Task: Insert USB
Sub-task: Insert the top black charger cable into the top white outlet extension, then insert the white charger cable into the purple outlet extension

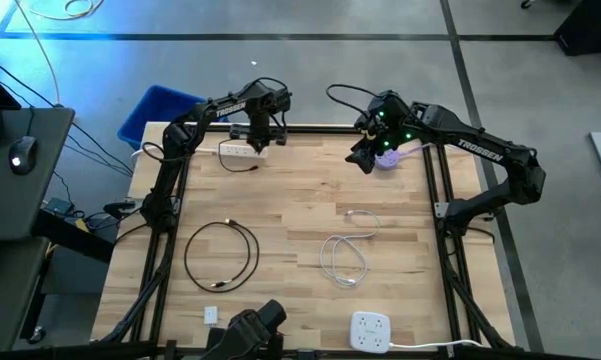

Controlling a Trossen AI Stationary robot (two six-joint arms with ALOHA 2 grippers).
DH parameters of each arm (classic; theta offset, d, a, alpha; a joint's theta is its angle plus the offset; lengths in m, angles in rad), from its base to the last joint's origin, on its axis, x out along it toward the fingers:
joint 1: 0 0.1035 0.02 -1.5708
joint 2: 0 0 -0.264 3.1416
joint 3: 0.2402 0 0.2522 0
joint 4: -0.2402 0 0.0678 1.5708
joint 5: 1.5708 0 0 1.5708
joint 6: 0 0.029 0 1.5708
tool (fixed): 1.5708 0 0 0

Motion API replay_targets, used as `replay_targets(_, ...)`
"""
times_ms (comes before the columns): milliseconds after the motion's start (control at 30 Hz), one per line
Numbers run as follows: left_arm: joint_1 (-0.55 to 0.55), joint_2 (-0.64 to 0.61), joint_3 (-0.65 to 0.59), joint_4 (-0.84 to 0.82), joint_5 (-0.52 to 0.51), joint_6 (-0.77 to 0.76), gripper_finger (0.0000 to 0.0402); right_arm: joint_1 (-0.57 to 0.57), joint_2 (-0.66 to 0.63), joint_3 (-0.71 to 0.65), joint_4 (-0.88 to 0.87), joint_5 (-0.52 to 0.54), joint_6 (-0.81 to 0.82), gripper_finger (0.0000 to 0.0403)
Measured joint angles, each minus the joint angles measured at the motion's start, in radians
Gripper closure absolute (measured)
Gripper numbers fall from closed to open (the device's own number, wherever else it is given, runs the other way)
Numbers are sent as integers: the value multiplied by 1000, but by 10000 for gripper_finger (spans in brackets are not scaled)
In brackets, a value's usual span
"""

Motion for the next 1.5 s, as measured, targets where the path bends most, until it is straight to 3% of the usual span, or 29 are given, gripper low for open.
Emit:
replay_targets(467,5,5,-8,58,-33,-27,401,0,0,0,0,-14,-22,204)
replay_targets(867,-6,-5,-85,112,-47,-50,392,0,0,0,0,-17,-22,204)
replay_targets(1233,-2,-13,-85,55,-64,57,271,-1,0,0,1,-16,-22,203)
replay_targets(1500,-3,-155,-84,7,-131,98,209,-1,0,0,0,-14,-23,203)
